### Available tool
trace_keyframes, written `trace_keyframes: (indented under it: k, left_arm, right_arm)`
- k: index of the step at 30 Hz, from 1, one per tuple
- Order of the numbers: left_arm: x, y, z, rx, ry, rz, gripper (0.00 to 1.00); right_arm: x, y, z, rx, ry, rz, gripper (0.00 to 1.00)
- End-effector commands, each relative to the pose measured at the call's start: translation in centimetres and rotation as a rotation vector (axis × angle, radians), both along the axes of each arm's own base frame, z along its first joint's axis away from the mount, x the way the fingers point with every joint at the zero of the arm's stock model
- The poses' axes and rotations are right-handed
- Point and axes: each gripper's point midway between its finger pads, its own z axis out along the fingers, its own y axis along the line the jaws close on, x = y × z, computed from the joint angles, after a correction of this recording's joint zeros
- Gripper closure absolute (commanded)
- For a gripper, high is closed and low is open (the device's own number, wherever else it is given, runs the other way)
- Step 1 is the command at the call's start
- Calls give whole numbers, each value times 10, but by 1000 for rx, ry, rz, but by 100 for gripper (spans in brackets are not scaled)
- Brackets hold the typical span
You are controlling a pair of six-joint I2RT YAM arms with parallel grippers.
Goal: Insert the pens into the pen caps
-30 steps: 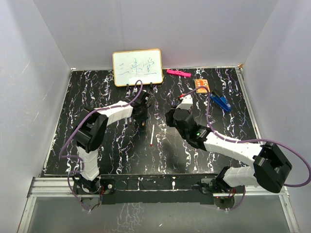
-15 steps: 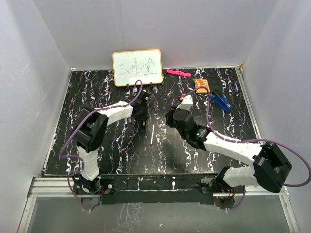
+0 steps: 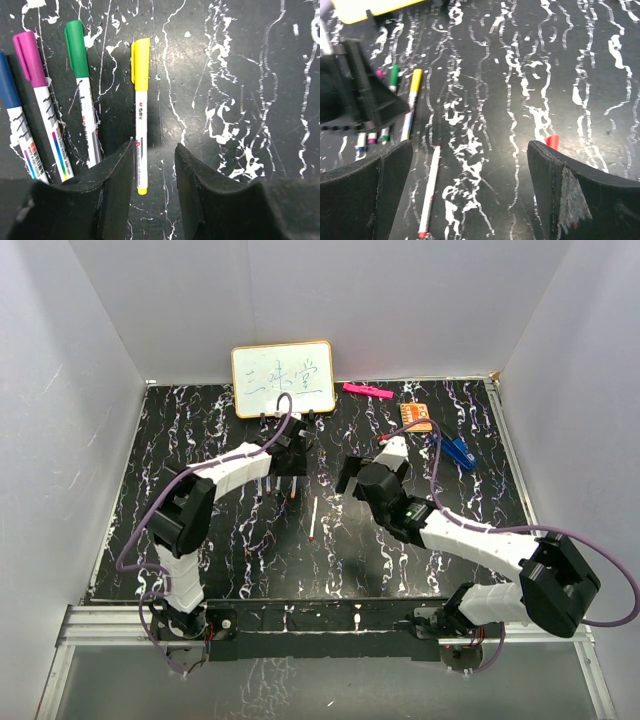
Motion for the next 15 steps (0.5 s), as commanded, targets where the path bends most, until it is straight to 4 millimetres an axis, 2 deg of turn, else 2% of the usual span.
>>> trace_keyframes:
  k: [1, 7, 10, 15]
  left_arm:
    - [3, -3, 59, -73, -114, -18, 63]
    - [-32, -6, 61, -66, -80, -81, 62]
    - [-60, -13, 48, -9, -21, -144, 60]
    - [-105, -23, 23, 68, 84, -224, 58]
  right_arm:
    - [15, -25, 4, 32, 25, -117, 2]
    - [25, -57, -21, 53, 144, -165, 2]
    - [28, -70, -33, 35, 196, -180, 2]
    - [27, -77, -43, -10, 234, -187, 2]
